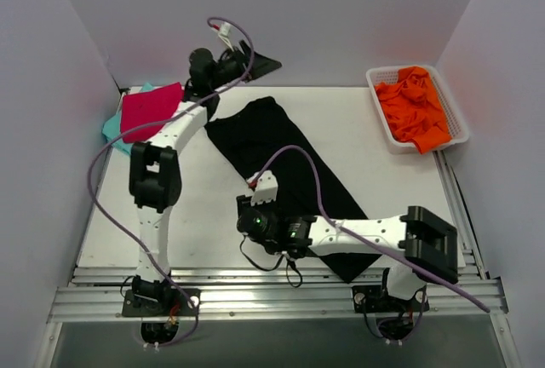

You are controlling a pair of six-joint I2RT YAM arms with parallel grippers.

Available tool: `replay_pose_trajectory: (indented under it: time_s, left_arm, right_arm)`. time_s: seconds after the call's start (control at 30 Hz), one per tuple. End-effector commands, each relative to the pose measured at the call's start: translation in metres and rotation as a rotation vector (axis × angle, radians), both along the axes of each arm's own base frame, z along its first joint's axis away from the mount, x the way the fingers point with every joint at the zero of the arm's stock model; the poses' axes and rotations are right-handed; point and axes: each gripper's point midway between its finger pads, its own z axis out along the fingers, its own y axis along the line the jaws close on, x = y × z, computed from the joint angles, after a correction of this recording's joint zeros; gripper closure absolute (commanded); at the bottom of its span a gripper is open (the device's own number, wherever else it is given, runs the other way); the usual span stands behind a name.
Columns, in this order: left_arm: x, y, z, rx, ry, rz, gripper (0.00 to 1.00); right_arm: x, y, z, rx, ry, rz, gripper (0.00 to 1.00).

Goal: Fold and stack the t-shirts
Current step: Fold the tshirt

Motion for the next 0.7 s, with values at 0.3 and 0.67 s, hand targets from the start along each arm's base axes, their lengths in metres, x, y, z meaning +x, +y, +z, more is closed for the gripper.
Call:
replay_pose_trajectory:
  time_s: [0.3,0.67]
  left_arm:
    - [-0.12,0.089,-0.106,0.381,0.245,0.522,0.06]
    - [-0.289,0.016,-0.192,0.445,0.452,0.437,0.06]
  right_arm:
    - [0.026,-0.095,0.103,-0.004,-0.204,-0.217,0.47]
    - [0.023,-0.157,0.115,0.001,-0.233,-0.342,0.46]
